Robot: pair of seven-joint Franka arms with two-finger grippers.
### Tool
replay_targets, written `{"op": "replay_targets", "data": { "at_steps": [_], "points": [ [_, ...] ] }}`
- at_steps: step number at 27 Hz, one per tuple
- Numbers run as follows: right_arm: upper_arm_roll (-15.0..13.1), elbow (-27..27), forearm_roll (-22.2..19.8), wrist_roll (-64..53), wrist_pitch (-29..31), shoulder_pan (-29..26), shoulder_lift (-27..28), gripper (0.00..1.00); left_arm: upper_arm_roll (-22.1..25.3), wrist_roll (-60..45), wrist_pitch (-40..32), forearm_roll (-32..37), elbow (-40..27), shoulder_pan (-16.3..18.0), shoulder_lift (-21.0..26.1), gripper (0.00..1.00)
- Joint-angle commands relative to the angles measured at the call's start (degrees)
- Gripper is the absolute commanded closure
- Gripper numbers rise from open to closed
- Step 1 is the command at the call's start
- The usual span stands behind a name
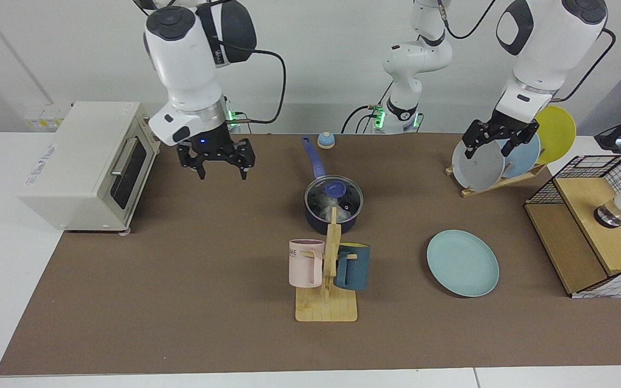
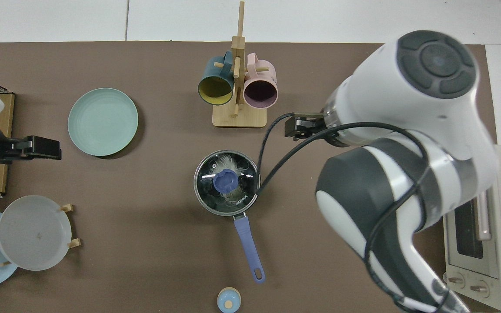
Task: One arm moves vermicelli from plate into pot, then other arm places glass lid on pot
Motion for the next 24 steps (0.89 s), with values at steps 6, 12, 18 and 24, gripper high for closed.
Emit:
{"op": "replay_targets", "data": {
  "at_steps": [6,12,18,24],
  "points": [
    [-9.21,-1.93,3.00,-8.70,-4.08,-0.70,-5.94,0.00,-0.08,-0.25,-0.67,1.03,0.72,0.06,-0.31,0.00],
    [-10.27,-3.59,2.38,-12.92,-6.90,-3.68,-9.63,0.00,-0.08,-0.25,-0.67,1.03,0.72,0.06,-0.31,0.00],
    [-10.27,-8.96,2.21,-17.24,-6.90,-7.20,-14.55,0.00,-0.08,-0.25,-0.67,1.03,0.72,0.06,-0.31,0.00],
    [-10.27,-12.91,2.12,-17.06,-6.20,-9.31,-18.42,0.00,-0.08,-0.25,-0.67,1.12,0.72,0.06,-0.31,0.00]
  ]
}}
